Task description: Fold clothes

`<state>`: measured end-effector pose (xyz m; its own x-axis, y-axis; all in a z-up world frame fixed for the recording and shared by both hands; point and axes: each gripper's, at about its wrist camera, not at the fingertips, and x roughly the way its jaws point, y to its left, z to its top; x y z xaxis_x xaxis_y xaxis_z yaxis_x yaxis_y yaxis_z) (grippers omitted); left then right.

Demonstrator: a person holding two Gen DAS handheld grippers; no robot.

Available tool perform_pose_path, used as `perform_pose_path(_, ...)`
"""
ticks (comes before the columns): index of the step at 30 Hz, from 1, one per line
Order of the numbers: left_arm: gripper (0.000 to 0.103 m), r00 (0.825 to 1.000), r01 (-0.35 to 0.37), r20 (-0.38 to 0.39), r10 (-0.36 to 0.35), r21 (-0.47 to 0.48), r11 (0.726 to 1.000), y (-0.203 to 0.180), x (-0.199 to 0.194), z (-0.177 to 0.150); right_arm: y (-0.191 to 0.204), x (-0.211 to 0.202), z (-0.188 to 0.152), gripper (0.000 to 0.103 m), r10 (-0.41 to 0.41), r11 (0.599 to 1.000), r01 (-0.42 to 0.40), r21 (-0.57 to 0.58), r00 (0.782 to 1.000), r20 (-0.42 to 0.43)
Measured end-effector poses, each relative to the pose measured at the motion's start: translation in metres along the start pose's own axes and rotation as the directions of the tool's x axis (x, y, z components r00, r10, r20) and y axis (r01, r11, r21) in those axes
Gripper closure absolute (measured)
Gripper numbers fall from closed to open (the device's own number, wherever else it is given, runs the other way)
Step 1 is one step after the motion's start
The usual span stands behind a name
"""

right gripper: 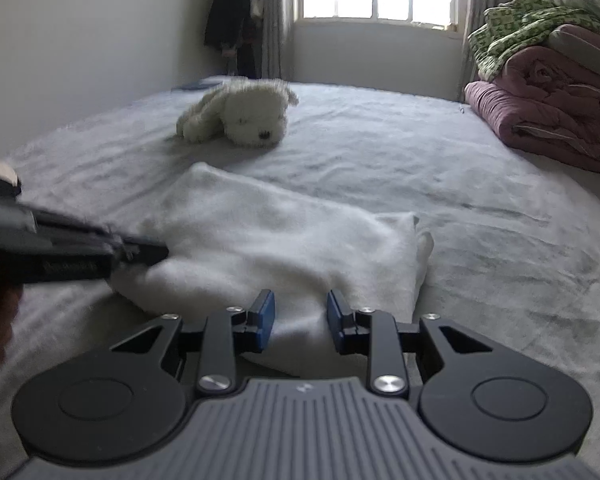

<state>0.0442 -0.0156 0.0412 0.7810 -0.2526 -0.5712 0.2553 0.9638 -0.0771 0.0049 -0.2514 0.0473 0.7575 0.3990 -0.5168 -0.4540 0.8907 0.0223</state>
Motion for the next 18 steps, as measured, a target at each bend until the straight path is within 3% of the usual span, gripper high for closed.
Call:
perform_pose_path(3, 0.098, 1.000, -0.013, 0.007, 0.013, 0.036, 0.999, -0.005, -0.004, 0.002, 0.005, -0.004, 0.003, 0.073, 0.026, 1.000, -0.026, 0.002, 0.999, 0.032)
perform_pose_path(9, 0.095, 0.999, 0.002, 0.050, -0.009, 0.147, 0.989, -0.024, -0.015, 0.000, 0.012, 0.007, -0.003, 0.073, 0.041, 0.999, -0.041, -0.015, 0.999, 0.001)
perform_pose_path(18, 0.091, 0.999, -0.026, 0.038, 0.021, 0.124, 0.992, -0.013, -0.011, 0.002, 0.006, 0.004, -0.001, 0.074, 0.053, 0.999, -0.053, 0.013, 0.999, -0.009)
